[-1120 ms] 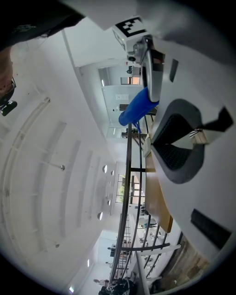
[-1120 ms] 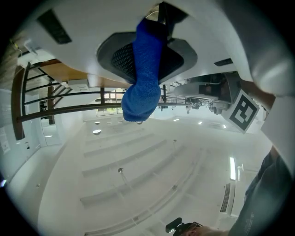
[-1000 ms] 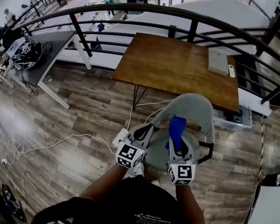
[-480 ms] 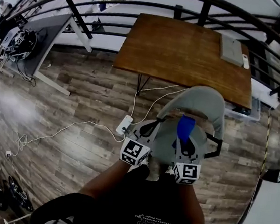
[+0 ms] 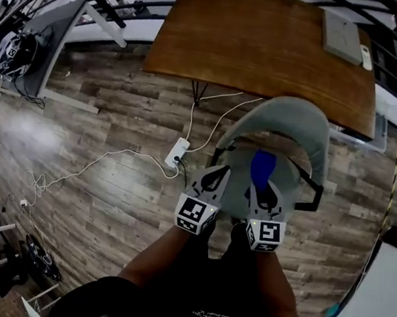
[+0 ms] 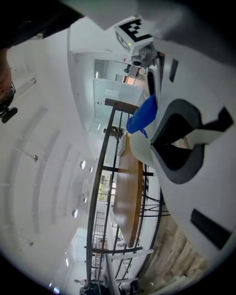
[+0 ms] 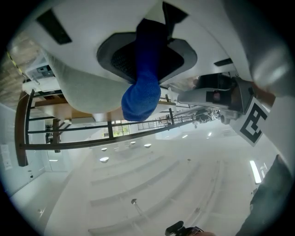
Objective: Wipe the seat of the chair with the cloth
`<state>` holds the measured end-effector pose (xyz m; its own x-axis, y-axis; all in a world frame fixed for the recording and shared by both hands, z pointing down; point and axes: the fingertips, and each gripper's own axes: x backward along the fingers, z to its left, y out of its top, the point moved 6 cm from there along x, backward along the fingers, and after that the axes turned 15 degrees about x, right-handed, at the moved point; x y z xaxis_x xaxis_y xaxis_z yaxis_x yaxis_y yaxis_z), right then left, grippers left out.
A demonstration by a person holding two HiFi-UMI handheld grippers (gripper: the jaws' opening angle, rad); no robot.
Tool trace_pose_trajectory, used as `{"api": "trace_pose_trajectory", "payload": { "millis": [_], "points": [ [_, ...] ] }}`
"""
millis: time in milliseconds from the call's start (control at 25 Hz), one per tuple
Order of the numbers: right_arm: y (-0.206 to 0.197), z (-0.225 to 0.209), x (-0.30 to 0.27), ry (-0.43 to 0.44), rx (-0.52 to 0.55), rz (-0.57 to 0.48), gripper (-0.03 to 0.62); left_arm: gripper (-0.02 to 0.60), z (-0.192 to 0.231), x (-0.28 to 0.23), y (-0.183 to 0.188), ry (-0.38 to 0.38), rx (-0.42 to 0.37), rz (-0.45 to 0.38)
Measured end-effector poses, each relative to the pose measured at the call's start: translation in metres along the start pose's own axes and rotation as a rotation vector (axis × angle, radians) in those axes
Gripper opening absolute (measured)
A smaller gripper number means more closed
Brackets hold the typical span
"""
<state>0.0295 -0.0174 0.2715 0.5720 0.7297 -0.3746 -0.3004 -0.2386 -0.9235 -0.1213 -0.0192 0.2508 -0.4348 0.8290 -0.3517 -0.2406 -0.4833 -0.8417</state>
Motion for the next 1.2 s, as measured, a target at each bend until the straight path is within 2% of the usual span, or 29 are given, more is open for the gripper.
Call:
{"api": "trace_pose_trajectory", "payload": {
  "millis": [240, 440, 800, 1040, 1200],
  "points": [
    [-0.047, -0.008, -0.016, 0.046, -0.006, 0.049, 0.114, 0.002, 0.004, -0.021, -0.052, 0.027, 0.038, 0.055],
    [-0.09, -0.017, -0.039, 0.051, -0.023, 0.088, 0.114, 0.002, 0.015, -0.048, -0.103, 0.062, 0.069, 0.083],
    [-0.178, -0.003, -0.062, 0.073, -0.037, 0.166, 0.114, 0.002, 0.049, -0.083, -0.204, 0.135, 0.124, 0.162],
    [-0.215, -0.001, -0.1, 0.097, -0.026, 0.195, 0.114, 0.002, 0.074, -0.099, -0.243, 0.123, 0.124, 0.153],
    [-0.242, 0.001, -0.128, 0.141, -0.007, 0.216, 0.114, 0.002, 0.091, -0.103, -0.266, 0.122, 0.068, 0.163]
  ]
}}
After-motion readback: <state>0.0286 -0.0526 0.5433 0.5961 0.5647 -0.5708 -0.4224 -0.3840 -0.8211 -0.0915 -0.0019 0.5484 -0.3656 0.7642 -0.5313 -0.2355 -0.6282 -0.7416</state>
